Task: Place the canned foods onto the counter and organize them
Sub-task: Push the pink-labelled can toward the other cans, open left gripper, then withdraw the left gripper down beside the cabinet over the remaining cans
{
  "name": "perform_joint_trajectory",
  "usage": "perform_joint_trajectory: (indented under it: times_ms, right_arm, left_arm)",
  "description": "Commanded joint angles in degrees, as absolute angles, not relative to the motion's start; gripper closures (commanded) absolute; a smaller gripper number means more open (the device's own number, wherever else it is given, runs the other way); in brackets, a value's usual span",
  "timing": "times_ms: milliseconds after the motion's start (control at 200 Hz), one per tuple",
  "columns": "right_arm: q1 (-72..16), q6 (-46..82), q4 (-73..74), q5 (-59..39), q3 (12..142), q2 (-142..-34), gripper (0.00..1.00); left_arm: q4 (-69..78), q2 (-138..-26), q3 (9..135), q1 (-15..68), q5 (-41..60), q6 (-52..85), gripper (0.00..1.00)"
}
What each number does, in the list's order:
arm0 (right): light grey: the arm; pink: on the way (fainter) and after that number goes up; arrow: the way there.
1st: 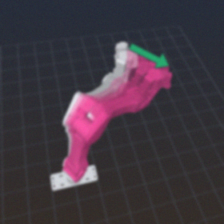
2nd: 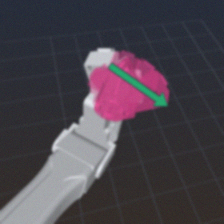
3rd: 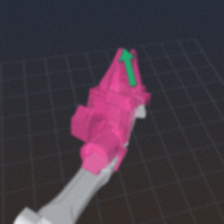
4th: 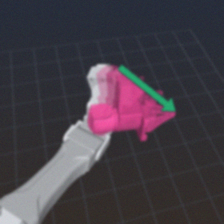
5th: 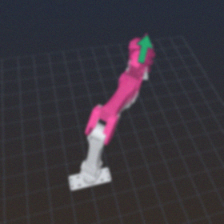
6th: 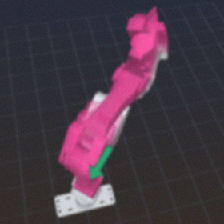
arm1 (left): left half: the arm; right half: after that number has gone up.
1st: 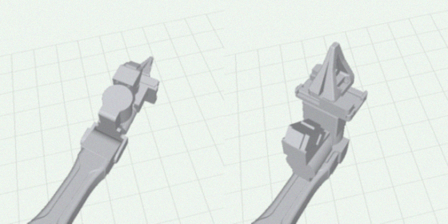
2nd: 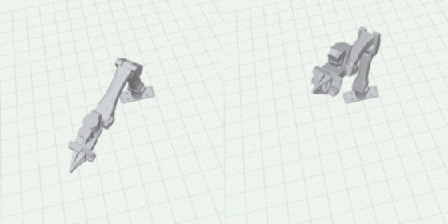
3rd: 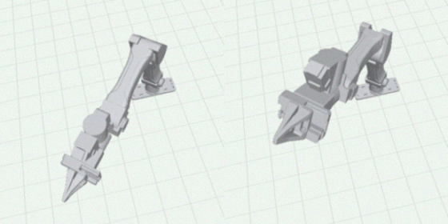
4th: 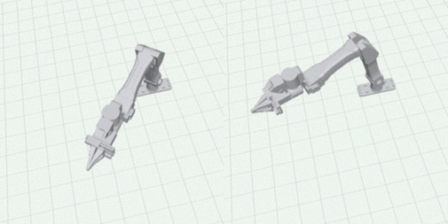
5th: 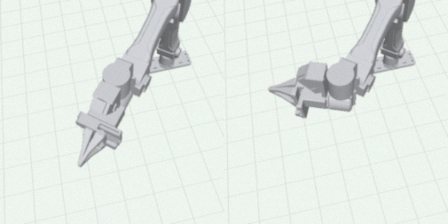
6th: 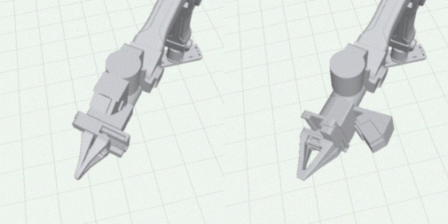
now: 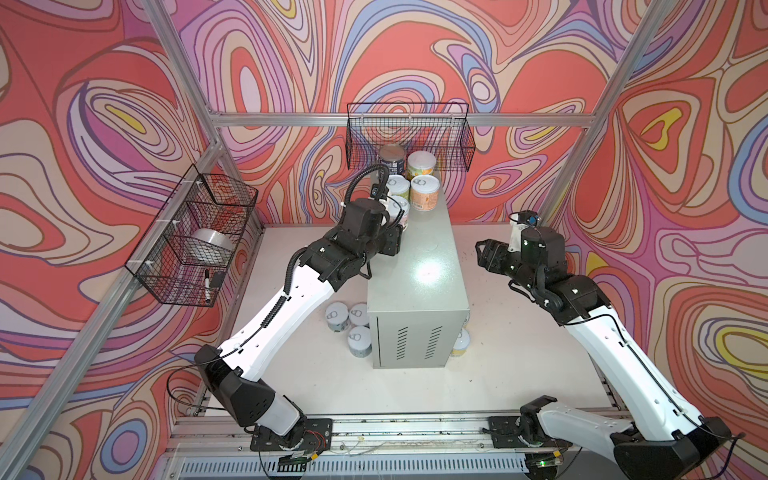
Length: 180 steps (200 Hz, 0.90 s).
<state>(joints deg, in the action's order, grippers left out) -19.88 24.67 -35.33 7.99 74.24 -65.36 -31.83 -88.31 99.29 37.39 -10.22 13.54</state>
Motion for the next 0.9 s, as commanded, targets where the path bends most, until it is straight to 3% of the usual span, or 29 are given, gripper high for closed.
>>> perform_joint_trajectory:
  times_ms: [0, 215, 295, 346, 521, 721, 896]
  right_arm:
    - [-19.6, 24.3, -34.0, 7.8, 73.6, -65.0, 0.21]
    - [-19.5, 24.5, -34.0, 7.1, 73.9, -65.2, 0.21]
    - [-19.5, 24.7, -34.4, 6.8, 74.2, -65.3, 0.21]
    - [-19.5, 24.7, -34.9, 6.9, 74.6, -65.2, 0.21]
    - [-19.3, 23.5, -37.8, 7.3, 77.0, -66.5, 0.21]
    - [-18.3, 22.4, -44.2, 6.3, 78.8, -69.4, 0.19]
    - [-18.3, 26.3, -44.6, 5.1, 73.9, -68.7, 0.17]
  left_arm:
    - [-30.8, -89.7, 100.9, 37.0, -9.2, 13.3, 0.38]
    - [-31.1, -89.3, 100.0, 36.8, -10.6, 13.5, 0.36]
    - [-31.6, -88.2, 99.7, 36.7, -11.3, 13.9, 0.27]
    - [-32.0, -87.4, 99.6, 36.7, -12.3, 13.9, 0.16]
    - [-35.7, -84.7, 102.0, 36.5, -14.2, 11.7, 0.01]
    - [-43.2, -82.9, 105.6, 36.5, -13.2, 11.7, 0.00]
    - [-45.7, -76.3, 97.1, 36.4, -16.7, 11.9, 0.00]
